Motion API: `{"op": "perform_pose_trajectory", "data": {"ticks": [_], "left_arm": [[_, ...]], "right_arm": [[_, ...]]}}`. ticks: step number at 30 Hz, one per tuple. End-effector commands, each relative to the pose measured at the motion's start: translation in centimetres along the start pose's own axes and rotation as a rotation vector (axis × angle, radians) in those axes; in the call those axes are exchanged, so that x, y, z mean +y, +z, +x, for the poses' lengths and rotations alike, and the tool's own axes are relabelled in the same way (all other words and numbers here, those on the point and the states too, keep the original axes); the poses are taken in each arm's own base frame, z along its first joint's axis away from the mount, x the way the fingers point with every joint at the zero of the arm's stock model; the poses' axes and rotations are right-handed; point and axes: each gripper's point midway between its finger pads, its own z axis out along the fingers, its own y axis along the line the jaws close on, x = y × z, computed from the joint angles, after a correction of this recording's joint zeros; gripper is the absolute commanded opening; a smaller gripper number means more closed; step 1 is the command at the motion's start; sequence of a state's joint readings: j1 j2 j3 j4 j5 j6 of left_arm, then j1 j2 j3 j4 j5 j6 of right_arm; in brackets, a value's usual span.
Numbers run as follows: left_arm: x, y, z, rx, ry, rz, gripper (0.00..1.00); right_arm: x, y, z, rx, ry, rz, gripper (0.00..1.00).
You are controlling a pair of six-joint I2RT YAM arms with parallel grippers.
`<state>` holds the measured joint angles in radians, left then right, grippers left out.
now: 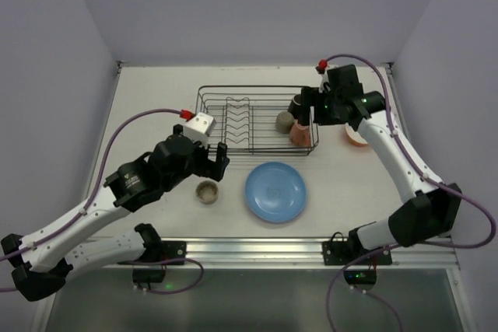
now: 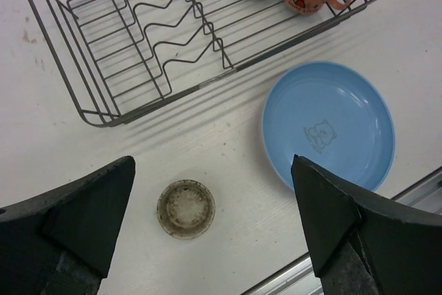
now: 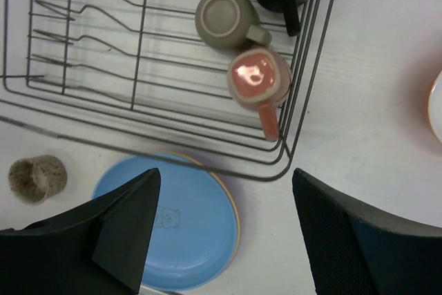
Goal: Unload the mixed dishes from the dish rack
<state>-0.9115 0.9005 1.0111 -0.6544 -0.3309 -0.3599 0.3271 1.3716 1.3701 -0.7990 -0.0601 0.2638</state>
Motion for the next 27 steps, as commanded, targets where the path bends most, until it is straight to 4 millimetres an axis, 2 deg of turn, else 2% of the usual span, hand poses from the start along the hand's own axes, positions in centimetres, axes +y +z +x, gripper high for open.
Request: {"op": "perform_pose_trajectory", "data": {"ticks": [1, 2, 3, 4, 6, 7, 10, 13, 15, 22, 27], "left_arm": [[0.5, 0.7, -0.2, -0.063, 0.061, -0.007, 1.00], [0.6, 0.8, 0.1, -0.059, 0.065, -0.010, 1.00], [0.7, 1.1, 0.7, -0.051, 0.072, -0.009, 1.00], [0.7, 1.2, 0.9, -0.051, 0.083, -0.004, 1.00], [0.2, 1.5, 1.5, -0.048, 0.094, 0.030, 1.00], [0.1, 1.4, 1.6, -0.053, 0.104, 0.040, 1.00], [-0.1, 1.4, 1.7, -0.074, 0.110, 0.061, 1.00], [-0.1, 1.6, 2.4, -0.065, 0.121, 0.068, 1.00], [0.0, 1.9, 2.8, -0.058, 0.123, 0.066, 1.00], [-0.1, 1.9, 2.9, -0.059, 0.121, 0.073, 1.00], [-0.1, 1.9, 3.0, -0.056, 0.121, 0.077, 1.00]], "right_arm": [[-0.7, 1.4, -2.4, 0.031, -0.084, 0.064, 0.79], [-0.8, 2.0, -2.2, 0.067, -0.112, 0.070, 0.80], [-1.2, 3.8, -1.6, 0.123, -0.124, 0.081, 0.80], [-1.5, 4.0, -2.2, 0.129, -0.138, 0.106, 0.81], [-2.1, 5.1, -2.1, 0.171, -0.178, 0.134, 0.82], [-2.3, 6.2, -2.2, 0.198, -0.191, 0.138, 0.82], [-2.1, 7.9, -2.1, 0.229, -0.247, 0.125, 0.82], [-2.5, 8.9, -1.8, 0.256, -0.264, 0.137, 0.81], [-2.8, 9.6, -1.0, 0.293, -0.263, 0.139, 0.80], [-2.4, 11.9, 1.4, 0.347, -0.269, 0.110, 0.77], [-2.4, 12.8, 2.0, 0.361, -0.276, 0.115, 0.73]]}}
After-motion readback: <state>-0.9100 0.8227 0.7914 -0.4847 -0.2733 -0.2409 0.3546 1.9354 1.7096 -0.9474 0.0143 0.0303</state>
